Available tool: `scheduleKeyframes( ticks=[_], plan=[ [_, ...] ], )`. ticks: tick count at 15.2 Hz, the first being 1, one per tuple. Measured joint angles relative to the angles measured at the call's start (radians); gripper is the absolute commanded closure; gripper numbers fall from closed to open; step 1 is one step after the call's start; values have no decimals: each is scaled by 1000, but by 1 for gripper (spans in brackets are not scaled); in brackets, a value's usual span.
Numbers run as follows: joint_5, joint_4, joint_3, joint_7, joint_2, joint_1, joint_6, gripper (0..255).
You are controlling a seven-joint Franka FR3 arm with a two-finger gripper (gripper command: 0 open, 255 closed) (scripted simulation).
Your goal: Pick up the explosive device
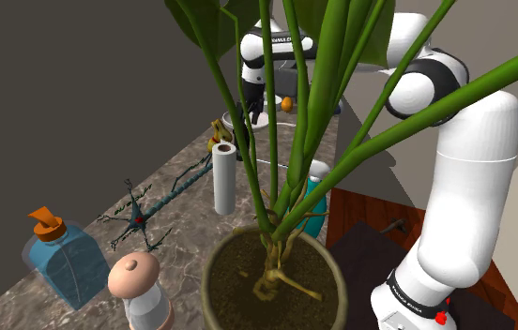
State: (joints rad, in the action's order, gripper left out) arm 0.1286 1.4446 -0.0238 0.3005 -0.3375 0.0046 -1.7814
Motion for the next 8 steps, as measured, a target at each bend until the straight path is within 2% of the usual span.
scheduleKeyframes(
  ticks=[4,5,8],
  plan=[
    [2,50,0,8,-3,0,-52,0],
    [2,54,0,8,-3,0,-56,255],
    [2,56,0,9,-2,-1,-61,255]
  ],
)
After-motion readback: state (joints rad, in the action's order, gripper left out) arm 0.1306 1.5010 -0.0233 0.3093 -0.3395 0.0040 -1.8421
